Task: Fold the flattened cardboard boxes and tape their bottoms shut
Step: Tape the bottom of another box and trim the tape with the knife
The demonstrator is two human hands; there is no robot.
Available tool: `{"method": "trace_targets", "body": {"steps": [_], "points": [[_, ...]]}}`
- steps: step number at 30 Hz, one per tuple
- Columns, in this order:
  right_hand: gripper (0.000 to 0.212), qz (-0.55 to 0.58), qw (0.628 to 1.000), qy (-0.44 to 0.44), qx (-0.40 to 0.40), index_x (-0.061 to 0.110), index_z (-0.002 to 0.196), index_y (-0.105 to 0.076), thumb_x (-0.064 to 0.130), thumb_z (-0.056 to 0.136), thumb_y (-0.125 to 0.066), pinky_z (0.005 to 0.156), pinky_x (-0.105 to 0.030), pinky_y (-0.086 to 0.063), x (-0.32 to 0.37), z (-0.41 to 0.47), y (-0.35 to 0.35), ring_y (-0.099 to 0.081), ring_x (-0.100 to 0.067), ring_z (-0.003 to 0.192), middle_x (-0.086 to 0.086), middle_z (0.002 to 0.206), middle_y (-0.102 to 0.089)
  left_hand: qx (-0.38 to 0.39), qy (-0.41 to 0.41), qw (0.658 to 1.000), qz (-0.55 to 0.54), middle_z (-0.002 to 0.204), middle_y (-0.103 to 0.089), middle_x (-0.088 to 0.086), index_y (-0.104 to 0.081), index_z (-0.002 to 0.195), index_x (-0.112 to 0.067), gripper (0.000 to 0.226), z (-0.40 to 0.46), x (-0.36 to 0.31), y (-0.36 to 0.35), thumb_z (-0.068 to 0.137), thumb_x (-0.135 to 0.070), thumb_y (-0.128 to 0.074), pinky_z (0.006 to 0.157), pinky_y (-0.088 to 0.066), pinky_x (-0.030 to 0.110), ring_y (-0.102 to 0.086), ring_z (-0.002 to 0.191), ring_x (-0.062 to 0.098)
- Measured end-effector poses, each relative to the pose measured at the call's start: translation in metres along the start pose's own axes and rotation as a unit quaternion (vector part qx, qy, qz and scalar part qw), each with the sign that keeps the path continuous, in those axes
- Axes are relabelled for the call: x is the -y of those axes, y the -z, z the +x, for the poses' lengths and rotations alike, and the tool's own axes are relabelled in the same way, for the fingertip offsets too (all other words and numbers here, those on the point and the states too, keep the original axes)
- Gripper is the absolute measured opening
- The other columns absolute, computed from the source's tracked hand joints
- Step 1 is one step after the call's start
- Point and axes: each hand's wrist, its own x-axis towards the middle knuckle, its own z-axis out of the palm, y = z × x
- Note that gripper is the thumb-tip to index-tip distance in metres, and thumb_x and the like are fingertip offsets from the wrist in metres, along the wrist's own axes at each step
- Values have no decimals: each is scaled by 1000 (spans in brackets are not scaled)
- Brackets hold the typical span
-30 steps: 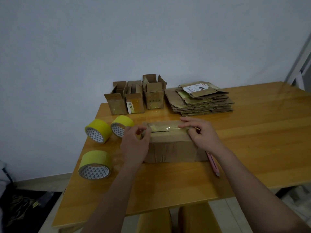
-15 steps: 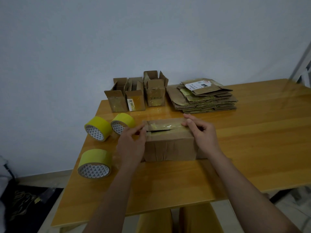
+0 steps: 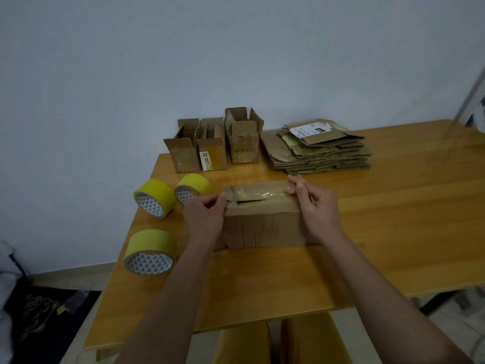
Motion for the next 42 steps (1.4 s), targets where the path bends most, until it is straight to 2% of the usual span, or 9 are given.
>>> {"method": "trace_targets", "body": {"steps": [3, 7, 12, 20, 24, 29, 33, 37, 42], "points": [[49, -66, 997, 35, 16, 18, 105, -75, 47, 97, -36, 110, -30, -37, 6, -1, 6, -50, -13, 129, -1, 125, -66, 23, -6, 1000, -3, 86, -68, -4, -74, 108, -8, 28, 0, -2, 3, 93, -29, -64, 76, -51, 31, -59, 80, 8], [47, -85, 995, 43, 3, 19, 112, -72, 44, 99, -34, 111, -37, -37, 17, -6, 7, -48, -13, 131, 0, 128, -65, 43, -31, 999, 6, 87, -68, -1, -73, 112, -13, 34, 0, -7, 11, 94, -39, -60, 77, -57, 45, -61, 82, 15], [42, -164, 984, 66, 2, 17, 119, -68, 35, 100, -35, 117, -37, -21, 27, -11, 5, -48, -15, 131, -2, 127, -65, 37, -66, 996, 38, 99, -66, -1, -67, 122, -12, 32, 2, -12, 21, 97, -29, -56, 64, -47, 17, -55, 80, 4], [51, -190, 977, 97, -23, 12, 116, -70, 38, 99, -30, 120, -43, -17, 55, -16, -1, -45, -19, 135, -5, 130, -63, -53, -119, 989, 68, 99, -69, 2, -74, 106, -12, 20, 2, -14, 71, 92, -15, -59, 66, -41, 14, -59, 87, 12], [40, -120, 978, 160, -63, 9, 112, -71, 28, 99, -38, 111, -34, -35, 81, -28, -23, -54, -15, 125, -4, 121, -67, -88, -115, 985, 94, 107, -66, 8, -71, 112, -15, 25, 1, 3, 107, 90, -24, -64, 75, -48, 22, -58, 89, 14], [33, -73, 963, 257, 25, 4, 86, -69, 20, 99, -44, 69, -25, -50, 99, -65, -72, -62, -16, 73, -7, 80, -68, -83, -10, 991, 103, 133, -46, 12, -46, 140, -18, 82, -20, 37, 132, 72, -52, -78, 101, -40, 51, -41, 126, 29], [26, -61, 972, 164, 157, 7, 98, -71, 18, 97, -48, 66, -31, -52, 87, -91, -115, -62, -14, 74, -7, 89, -71, -81, 106, 987, 86, 145, -31, 19, -26, 148, -11, 111, -32, 67, 133, 62, -46, -86, 106, -36, 53, -31, 135, 36], [32, -75, 970, 35, 230, 12, 128, -60, 12, 97, -53, 80, -15, -39, 73, -103, -140, -60, -13, 98, -2, 117, -65, -147, 105, 983, 34, 119, -44, 11, -43, 119, -9, 74, -55, 86, 123, 66, -35, -88, 85, -46, 41, -48, 110, 30], [7, -61, 990, -34, 120, 15, 91, -65, 9, 91, -60, 63, -8, -38, 65, -109, -148, -51, -1, 70, 9, 81, -55, -75, 82, 994, 20, 93, -63, -6, -62, 102, -20, 27, -79, 85, 99, 87, -42, -68, 73, -43, 25, -57, 82, 8]]}}
